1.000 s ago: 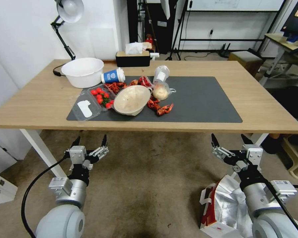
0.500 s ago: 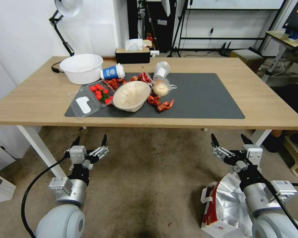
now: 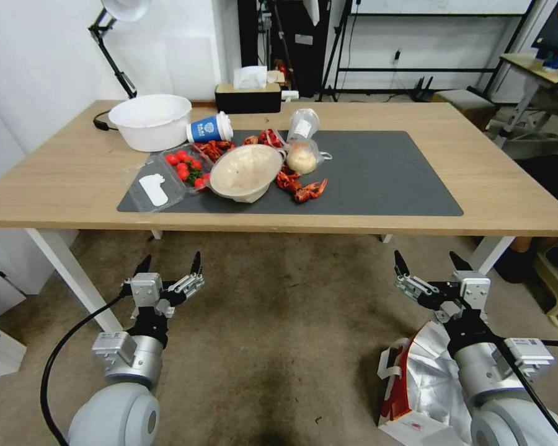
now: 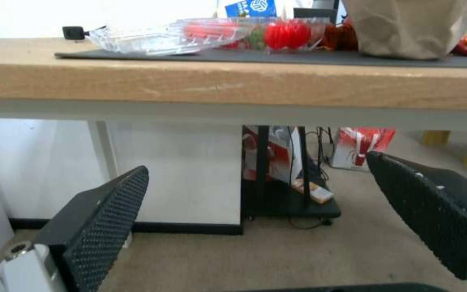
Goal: Pick up the food delivery bag from the floor and place it on the table.
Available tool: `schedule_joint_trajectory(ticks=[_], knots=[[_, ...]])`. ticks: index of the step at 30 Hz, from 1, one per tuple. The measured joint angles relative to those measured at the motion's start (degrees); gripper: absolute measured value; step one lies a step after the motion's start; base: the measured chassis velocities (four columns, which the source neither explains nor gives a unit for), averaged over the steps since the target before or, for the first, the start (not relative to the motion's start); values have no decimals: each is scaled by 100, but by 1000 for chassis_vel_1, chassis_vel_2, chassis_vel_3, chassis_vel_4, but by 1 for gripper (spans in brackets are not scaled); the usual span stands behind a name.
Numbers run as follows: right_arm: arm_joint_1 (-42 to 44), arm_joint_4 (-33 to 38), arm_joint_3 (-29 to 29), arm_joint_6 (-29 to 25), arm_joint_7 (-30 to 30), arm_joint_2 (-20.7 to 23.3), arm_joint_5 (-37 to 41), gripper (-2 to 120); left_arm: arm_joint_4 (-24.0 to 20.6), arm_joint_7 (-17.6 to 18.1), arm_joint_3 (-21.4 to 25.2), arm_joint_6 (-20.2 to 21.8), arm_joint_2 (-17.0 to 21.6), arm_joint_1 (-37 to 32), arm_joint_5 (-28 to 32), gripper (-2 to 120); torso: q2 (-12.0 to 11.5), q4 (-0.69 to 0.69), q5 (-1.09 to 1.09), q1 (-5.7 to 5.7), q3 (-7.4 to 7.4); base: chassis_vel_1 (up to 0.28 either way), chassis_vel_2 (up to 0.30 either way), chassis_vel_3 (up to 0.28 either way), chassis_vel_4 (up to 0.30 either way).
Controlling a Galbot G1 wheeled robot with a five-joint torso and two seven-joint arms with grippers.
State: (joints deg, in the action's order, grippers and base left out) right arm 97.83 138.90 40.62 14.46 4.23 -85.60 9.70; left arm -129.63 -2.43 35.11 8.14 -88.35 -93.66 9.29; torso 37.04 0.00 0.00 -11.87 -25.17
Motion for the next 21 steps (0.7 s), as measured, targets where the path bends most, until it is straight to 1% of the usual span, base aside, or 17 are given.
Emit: schedule_joint_trajectory(ticks=[6,21], knots=[[4,11,-3,-8,0,-3,-3,100,-4,0,4,-7,5,-5,0,100,-150,0,0,56,93,0,0,0,0],[10,28,0,-15,-4,0,1,100,-31,0,7,-20,8,-6,2,100,-347,0,0,131,214,0,0,0,0]])
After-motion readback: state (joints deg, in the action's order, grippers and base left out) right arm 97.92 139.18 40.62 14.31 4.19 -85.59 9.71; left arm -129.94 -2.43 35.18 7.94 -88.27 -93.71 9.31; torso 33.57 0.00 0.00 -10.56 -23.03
